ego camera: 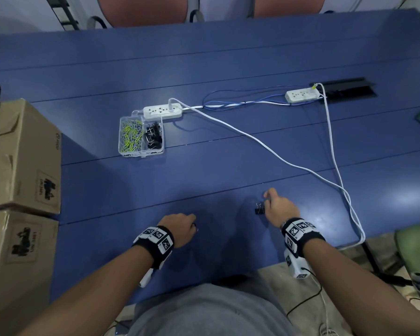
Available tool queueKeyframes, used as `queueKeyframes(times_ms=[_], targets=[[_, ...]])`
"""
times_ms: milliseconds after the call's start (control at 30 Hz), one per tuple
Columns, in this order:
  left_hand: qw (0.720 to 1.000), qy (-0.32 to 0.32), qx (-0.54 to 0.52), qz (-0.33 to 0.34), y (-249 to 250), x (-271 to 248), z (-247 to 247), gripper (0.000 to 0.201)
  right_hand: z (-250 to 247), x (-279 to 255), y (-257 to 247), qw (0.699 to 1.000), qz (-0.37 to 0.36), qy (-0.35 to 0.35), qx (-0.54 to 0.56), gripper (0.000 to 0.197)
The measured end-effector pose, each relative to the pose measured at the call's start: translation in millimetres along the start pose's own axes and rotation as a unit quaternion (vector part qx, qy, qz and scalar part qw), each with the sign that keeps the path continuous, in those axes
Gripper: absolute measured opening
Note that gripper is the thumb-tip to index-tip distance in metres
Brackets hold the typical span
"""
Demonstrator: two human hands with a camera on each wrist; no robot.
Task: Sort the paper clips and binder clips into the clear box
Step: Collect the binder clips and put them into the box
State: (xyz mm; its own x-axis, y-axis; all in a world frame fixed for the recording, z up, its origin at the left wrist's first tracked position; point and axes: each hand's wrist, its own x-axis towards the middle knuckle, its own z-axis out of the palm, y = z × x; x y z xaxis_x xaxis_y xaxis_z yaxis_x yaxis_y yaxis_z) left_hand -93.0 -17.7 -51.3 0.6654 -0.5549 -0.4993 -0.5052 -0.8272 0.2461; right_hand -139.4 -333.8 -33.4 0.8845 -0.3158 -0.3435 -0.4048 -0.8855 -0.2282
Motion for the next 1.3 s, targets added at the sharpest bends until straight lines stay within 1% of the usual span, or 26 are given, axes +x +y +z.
queueKeyframes(times_ms=[100, 200, 333, 400, 500, 567, 667, 767, 800, 867, 933, 1000, 1067, 1167, 1233, 1300], targets=[[1.000, -0.001, -0.012, -0.005, -1, 2, 0, 0.026, 7, -3, 3, 0.999, -0.028, -0.015, -0.032, 0.024], [1.000, 0.002, -0.027, -0.013, -5, 3, 0, 0.025, 16, -6, 8, 0.994, -0.060, -0.046, -0.078, 0.030], [0.996, 0.008, -0.080, -0.040, -12, 5, -8, 0.021, 24, 1, 3, 0.994, -0.050, -0.044, -0.082, 0.030], [0.989, 0.027, -0.129, -0.067, -19, 8, -18, 0.023, 27, 7, -2, 0.995, -0.046, -0.036, -0.077, 0.032], [0.962, 0.091, -0.230, -0.117, -32, 17, -34, 0.033, 34, 16, -15, 0.994, -0.065, -0.027, -0.078, 0.039], [0.940, 0.130, -0.274, -0.153, -42, 24, -47, 0.037, 36, 22, -27, 0.995, -0.065, -0.028, -0.071, 0.038], [0.907, 0.173, -0.330, -0.194, -60, 39, -69, 0.037, 35, 31, -43, 0.997, -0.065, -0.034, -0.026, 0.029], [0.889, 0.204, -0.349, -0.214, -80, 52, -95, 0.035, 32, 45, -62, 0.996, -0.073, -0.037, 0.019, 0.019], [0.884, 0.213, -0.353, -0.219, -87, 55, -103, 0.034, 29, 50, -70, 0.996, -0.071, -0.041, 0.036, 0.021], [0.876, 0.234, -0.358, -0.223, -101, 64, -122, 0.033, 25, 64, -90, 0.994, -0.059, -0.047, 0.081, 0.033], [0.876, 0.246, -0.342, -0.235, -112, 74, -138, 0.032, 18, 78, -115, 0.988, -0.038, -0.047, 0.142, 0.037], [0.881, 0.248, -0.309, -0.258, -124, 87, -152, 0.030, 9, 93, -142, 0.977, -0.029, -0.055, 0.203, 0.027], [0.895, 0.245, -0.261, -0.265, -133, 99, -164, 0.025, 0, 109, -170, 0.968, -0.042, -0.067, 0.238, 0.013], [0.915, 0.251, -0.187, -0.253, -143, 117, -177, 0.020, -12, 137, -211, 0.965, -0.084, -0.067, 0.240, 0.002], [0.918, 0.264, -0.168, -0.243, -149, 130, -180, 0.015, -19, 158, -236, 0.963, -0.100, -0.070, 0.242, 0.011], [0.918, 0.278, -0.166, -0.229, -154, 142, -177, 0.010, -25, 178, -259, 0.958, -0.101, -0.074, 0.257, 0.012]])
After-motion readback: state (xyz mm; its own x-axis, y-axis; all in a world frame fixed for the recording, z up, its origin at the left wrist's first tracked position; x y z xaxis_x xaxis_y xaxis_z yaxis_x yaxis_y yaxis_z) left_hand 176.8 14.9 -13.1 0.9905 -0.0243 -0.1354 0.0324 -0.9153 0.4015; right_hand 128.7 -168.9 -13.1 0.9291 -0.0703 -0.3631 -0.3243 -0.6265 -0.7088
